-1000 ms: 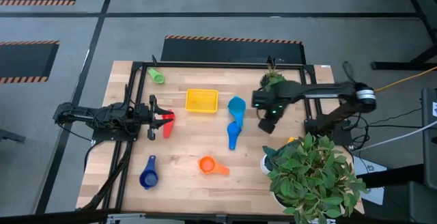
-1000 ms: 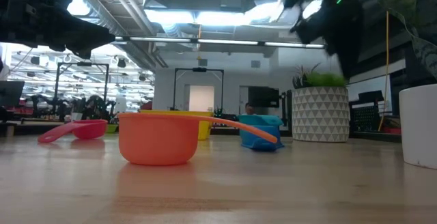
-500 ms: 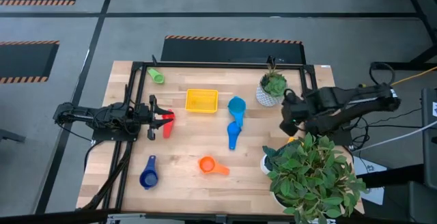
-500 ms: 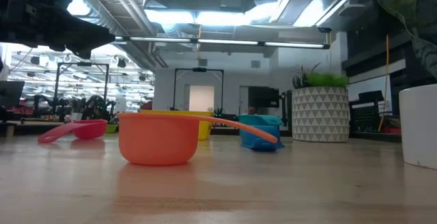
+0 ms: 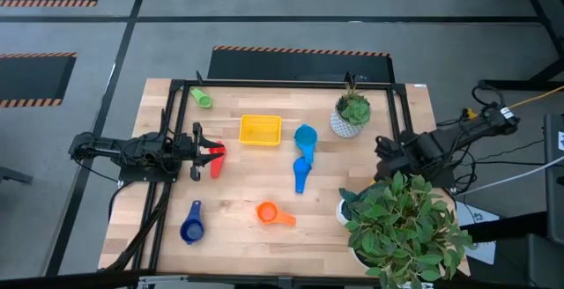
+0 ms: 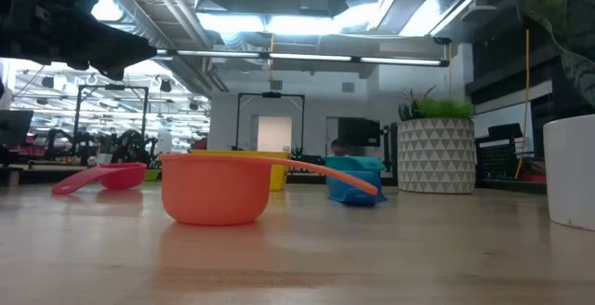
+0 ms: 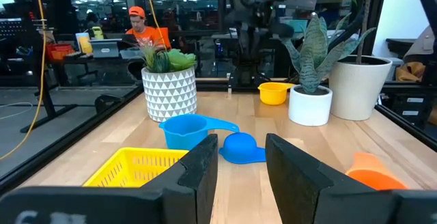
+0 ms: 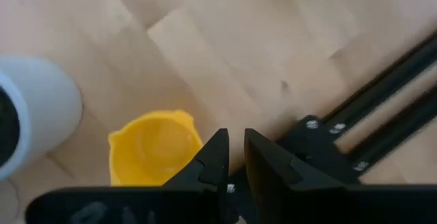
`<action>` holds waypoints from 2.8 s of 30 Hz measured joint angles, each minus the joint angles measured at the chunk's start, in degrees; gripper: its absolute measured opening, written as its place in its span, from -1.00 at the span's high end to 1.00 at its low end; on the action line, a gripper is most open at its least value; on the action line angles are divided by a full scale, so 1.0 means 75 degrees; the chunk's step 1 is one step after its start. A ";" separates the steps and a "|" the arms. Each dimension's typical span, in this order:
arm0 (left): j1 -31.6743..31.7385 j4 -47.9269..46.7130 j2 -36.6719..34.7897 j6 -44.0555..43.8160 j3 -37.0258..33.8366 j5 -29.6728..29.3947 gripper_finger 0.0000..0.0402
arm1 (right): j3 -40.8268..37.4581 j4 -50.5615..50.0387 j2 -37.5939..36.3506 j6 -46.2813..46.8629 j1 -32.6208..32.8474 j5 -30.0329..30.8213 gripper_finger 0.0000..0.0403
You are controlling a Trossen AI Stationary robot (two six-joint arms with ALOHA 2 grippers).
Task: Nest measuring cups in basket
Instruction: Stack the yellow measuring cup into the top light blue measuring cup
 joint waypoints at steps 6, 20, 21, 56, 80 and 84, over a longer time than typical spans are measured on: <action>0.0003 0.0003 -0.0001 0.0000 -0.0003 0.0000 0.42 | -0.0872 0.0713 -0.0406 -0.0015 0.0238 -0.0492 0.73; 0.0003 0.0020 0.0000 -0.0061 0.0000 -0.0201 0.42 | -0.0862 0.0779 -0.0433 -0.0222 0.0275 -0.0524 0.74; 0.0003 0.0022 0.0000 -0.0061 0.0000 -0.0199 0.42 | -0.0862 0.0784 -0.0433 -0.0228 0.0275 -0.0532 0.74; 0.0003 0.0023 -0.0002 -0.0064 0.0000 -0.0199 0.42 | -0.1216 0.1937 -0.0383 -0.1260 0.0272 -0.0746 0.09; 0.0002 0.0026 -0.0003 -0.0067 0.0000 -0.0204 0.42 | -0.1935 0.2533 0.1038 -0.1449 0.0264 -0.1025 0.19; 0.0002 0.0026 0.0000 -0.0065 -0.0001 -0.0204 0.42 | -0.1935 0.2532 0.1310 -0.1429 0.0264 -0.1049 0.19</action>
